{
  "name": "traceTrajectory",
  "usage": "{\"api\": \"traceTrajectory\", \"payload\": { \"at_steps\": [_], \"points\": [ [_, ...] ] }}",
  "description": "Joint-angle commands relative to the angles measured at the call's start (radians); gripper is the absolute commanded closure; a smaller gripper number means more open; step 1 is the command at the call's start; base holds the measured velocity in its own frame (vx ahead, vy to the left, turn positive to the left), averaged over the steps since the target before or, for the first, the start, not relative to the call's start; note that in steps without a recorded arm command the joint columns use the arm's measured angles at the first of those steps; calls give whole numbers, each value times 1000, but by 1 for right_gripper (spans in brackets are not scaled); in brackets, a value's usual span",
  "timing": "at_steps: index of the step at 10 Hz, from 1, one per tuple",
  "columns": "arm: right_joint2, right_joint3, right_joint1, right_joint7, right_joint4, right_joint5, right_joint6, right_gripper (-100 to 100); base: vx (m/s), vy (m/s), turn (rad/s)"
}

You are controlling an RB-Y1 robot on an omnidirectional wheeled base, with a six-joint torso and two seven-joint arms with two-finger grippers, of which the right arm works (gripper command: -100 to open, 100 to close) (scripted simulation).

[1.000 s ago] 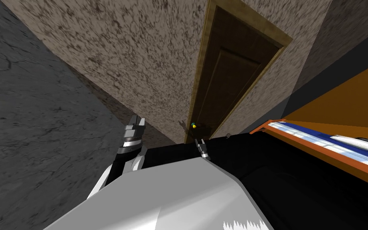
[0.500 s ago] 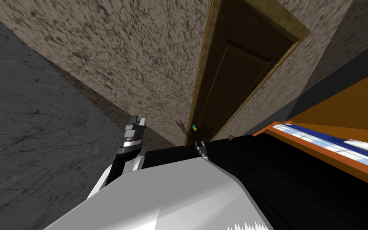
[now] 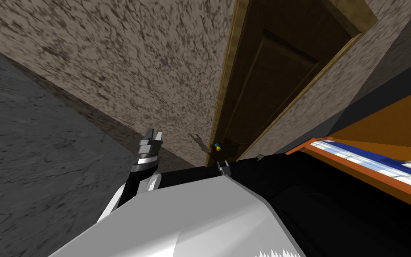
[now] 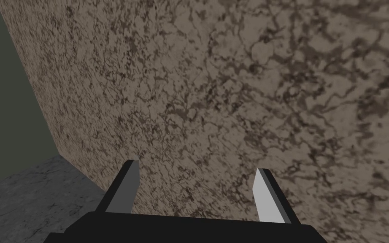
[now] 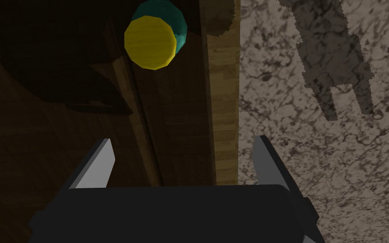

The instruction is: Pull the door open

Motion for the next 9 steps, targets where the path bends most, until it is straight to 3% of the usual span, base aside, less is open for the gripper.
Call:
{"api": "traceTrajectory", "payload": {
  "at_steps": [1,4,5,6,9],
  "points": [
    [1,-2,-4,32,33,5,-16,-100,139,-64,7],
    [5,-2,-1,80,72,14,-34,-100,113,-73,-1],
    [6,0,2,69,59,13,-29,-100,47,-36,5],
    [-2,-9,-5,67,73,8,-33,-100,4,22,89],
    [-56,-71,-61,29,168,-32,-55,-100,4,129,187]
  ]
}}
